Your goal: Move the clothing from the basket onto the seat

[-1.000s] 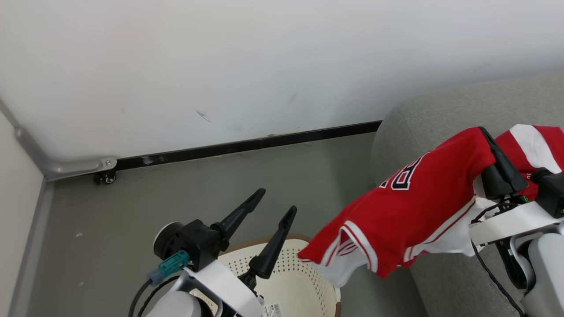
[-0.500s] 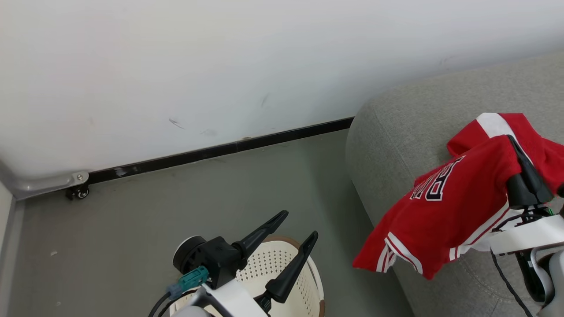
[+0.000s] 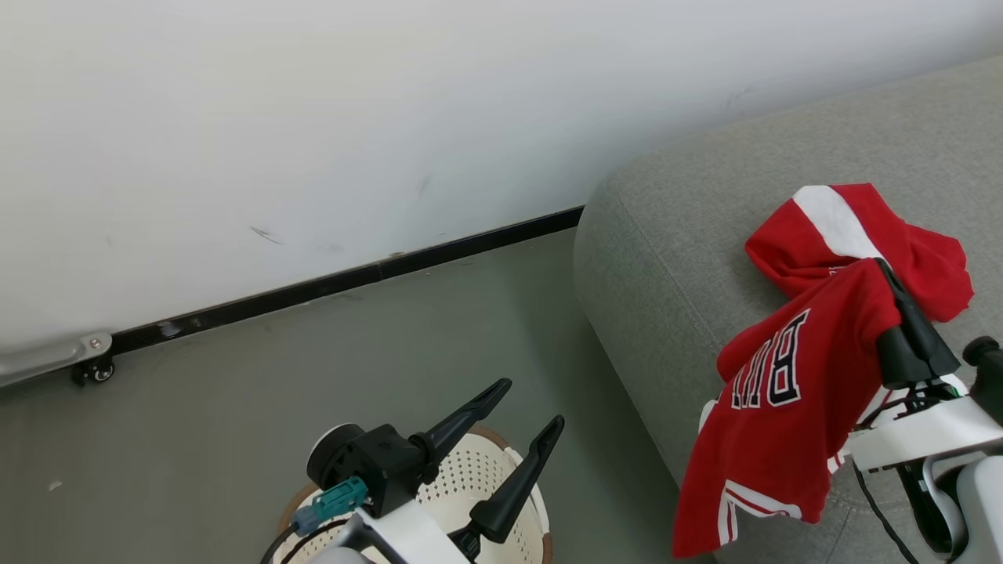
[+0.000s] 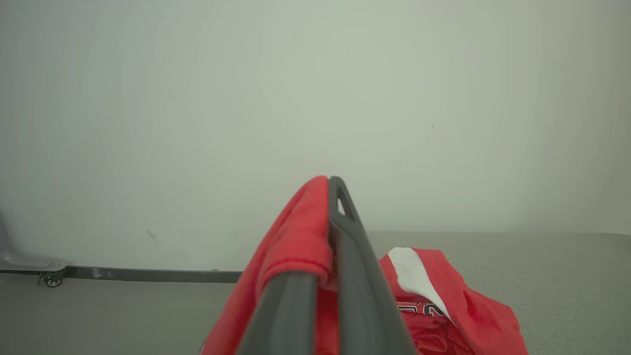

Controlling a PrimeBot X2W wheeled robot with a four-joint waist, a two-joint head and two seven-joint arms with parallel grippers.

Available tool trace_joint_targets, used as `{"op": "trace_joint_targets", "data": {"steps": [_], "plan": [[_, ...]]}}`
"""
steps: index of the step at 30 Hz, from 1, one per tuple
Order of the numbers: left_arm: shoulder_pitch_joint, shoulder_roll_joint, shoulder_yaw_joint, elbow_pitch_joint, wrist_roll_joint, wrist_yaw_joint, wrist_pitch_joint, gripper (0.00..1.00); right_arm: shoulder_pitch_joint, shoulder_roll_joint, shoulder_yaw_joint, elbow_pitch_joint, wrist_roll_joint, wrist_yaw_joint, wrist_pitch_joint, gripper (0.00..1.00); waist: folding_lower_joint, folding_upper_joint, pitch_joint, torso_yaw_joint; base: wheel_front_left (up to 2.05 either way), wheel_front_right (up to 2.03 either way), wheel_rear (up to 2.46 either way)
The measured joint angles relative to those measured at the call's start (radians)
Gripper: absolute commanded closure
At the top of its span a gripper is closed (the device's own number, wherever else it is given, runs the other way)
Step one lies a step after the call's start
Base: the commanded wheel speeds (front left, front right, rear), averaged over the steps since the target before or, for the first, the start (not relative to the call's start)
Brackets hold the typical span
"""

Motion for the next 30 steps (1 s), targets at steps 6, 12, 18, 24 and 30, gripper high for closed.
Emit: {"op": "trace_joint_targets", "data": {"steps": [6,12,18,24,30], "plan": [[0.000,0.007,0.007,-0.003,-0.009,0.000,-0.004,0.00,-0.054,-0.027,0.042,0.003,0.004,0.000,0.037,1.00,0.0000,0.0000,0.004,-0.021,0.00,0.00,0.00],[0.001,0.029,0.034,-0.013,-0.009,0.000,-0.010,0.00,-0.189,-0.090,0.046,0.011,0.027,0.000,0.084,1.00,0.0000,-0.0001,0.018,-0.031,0.00,0.00,0.00],[0.001,0.070,0.058,-0.031,0.009,0.011,-0.012,0.00,-0.324,-0.149,0.023,0.026,0.058,0.000,0.134,1.00,0.0000,0.0000,0.044,-0.033,0.00,0.00,0.00],[0.001,0.091,0.090,-0.080,0.013,0.037,-0.013,0.00,-0.447,-0.248,-0.054,0.080,0.091,0.000,0.176,1.00,0.0000,0.0000,0.082,-0.027,0.00,0.00,0.00],[0.001,0.121,0.097,-0.117,0.032,0.048,-0.013,0.00,-0.523,-0.314,-0.114,0.105,0.092,0.000,0.194,1.00,0.0000,0.0000,0.119,-0.018,0.00,0.00,0.00]]}}
